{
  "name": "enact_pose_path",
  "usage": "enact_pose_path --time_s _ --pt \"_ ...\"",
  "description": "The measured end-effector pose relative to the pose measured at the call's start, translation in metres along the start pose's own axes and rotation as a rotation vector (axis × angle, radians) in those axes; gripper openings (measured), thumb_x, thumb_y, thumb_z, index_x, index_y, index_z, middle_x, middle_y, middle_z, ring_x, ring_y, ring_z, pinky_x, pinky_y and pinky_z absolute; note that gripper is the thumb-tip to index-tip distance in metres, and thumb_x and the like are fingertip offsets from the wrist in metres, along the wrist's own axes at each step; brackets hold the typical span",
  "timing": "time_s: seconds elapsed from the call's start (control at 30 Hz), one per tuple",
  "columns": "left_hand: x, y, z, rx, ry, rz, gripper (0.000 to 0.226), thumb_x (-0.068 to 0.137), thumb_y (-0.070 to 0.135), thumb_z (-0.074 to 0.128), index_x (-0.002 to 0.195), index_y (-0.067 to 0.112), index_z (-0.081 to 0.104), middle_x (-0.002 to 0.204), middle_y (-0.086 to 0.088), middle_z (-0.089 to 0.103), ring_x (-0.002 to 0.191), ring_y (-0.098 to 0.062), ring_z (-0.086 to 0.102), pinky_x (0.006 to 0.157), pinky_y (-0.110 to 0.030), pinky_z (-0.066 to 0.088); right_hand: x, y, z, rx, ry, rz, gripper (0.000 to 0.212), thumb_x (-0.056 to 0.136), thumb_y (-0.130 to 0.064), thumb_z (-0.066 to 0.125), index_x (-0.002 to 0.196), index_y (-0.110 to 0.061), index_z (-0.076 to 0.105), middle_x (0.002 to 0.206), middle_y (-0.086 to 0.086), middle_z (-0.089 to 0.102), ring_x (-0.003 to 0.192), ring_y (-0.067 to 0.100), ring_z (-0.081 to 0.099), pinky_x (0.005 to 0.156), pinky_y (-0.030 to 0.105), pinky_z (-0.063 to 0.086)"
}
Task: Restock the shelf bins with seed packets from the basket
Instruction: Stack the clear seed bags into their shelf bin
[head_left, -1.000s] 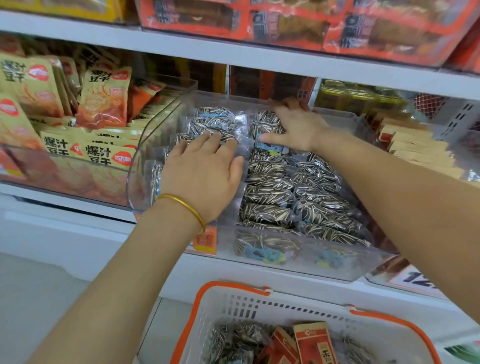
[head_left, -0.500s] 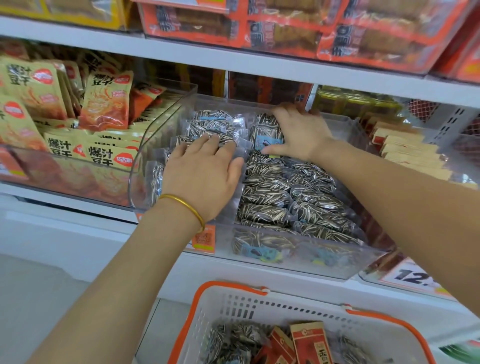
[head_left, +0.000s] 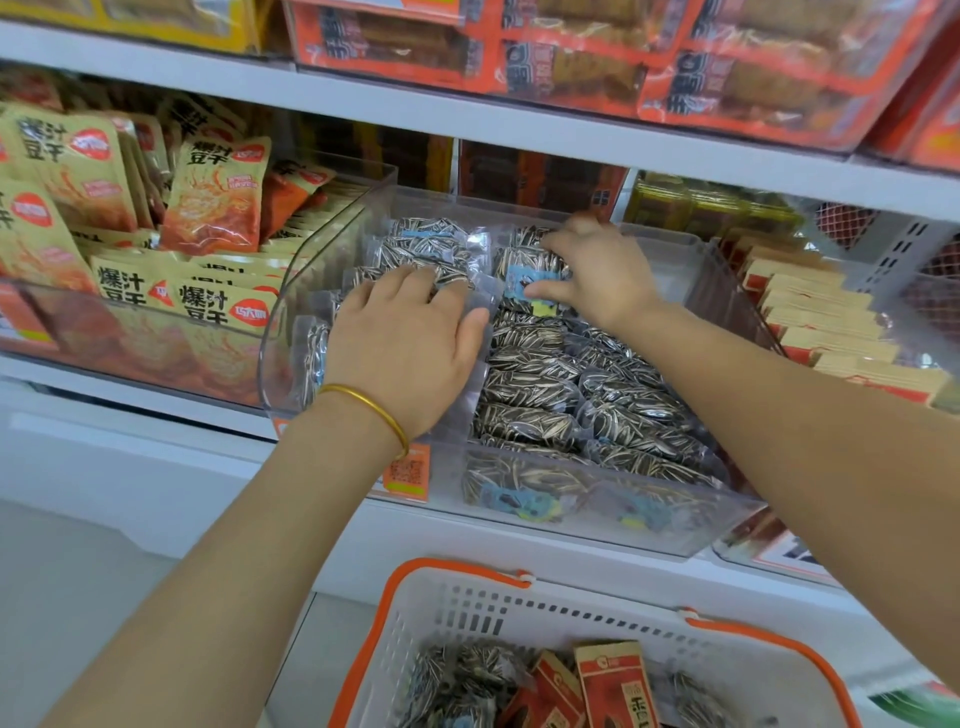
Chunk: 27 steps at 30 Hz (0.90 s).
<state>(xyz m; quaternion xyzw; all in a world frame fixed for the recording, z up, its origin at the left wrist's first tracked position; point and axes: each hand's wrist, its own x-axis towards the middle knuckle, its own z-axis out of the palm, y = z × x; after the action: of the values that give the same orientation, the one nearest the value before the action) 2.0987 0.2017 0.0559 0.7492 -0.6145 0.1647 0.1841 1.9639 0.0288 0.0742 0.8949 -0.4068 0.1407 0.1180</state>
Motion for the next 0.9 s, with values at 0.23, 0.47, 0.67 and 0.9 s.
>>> enact_pose_path --time_s 0.23,0.47,0.67,0.9 --pt "-0.001 0.001 0.0 0.006 0.002 0.001 0.078 0.081 0.051 0.001 0.127 0.018 0.054 0.131 -0.009 0.054 0.13 -0.029 0.04 0.103 -0.043 0.032 -0.004 -0.003 0.005 0.027 -0.058 0.003 0.065 0.087 -0.054 0.053 0.14 -0.018 0.042 0.137 0.007 0.044 0.127 0.029 0.036 0.1 0.041 0.033" --pt "-0.001 0.003 -0.002 -0.009 0.021 0.026 0.073 0.084 0.048 0.008 0.12 0.012 0.06 0.122 -0.013 0.059 0.122 -0.033 0.047 0.1 -0.046 0.035 -0.007 -0.001 0.001 -0.03 -0.095 -0.028 0.083 0.081 -0.058 0.058 0.147 -0.018 0.027 0.14 0.008 0.038 0.129 0.029 0.033 0.102 0.042 0.031" --pt "-0.001 0.0 -0.002 -0.014 0.046 0.036 0.063 0.088 0.045 0.018 0.11 0.01 0.065 0.112 -0.014 0.064 0.111 -0.035 0.055 0.096 -0.047 0.039 -0.011 0.001 0.002 -0.017 -0.06 0.02 0.092 0.075 -0.058 0.066 0.147 -0.017 0.026 0.142 0.008 0.038 0.132 0.028 0.032 0.105 0.042 0.029" --pt "-0.014 0.007 -0.016 -0.052 0.197 0.118 0.043 0.091 0.035 0.033 0.11 0.011 0.064 0.123 -0.01 0.06 0.111 -0.033 0.054 0.088 -0.043 0.042 -0.037 -0.019 -0.027 0.048 0.12 0.03 0.071 0.082 -0.049 0.063 0.14 -0.016 0.039 0.133 0.008 0.044 0.123 0.028 0.04 0.1 0.042 0.033"
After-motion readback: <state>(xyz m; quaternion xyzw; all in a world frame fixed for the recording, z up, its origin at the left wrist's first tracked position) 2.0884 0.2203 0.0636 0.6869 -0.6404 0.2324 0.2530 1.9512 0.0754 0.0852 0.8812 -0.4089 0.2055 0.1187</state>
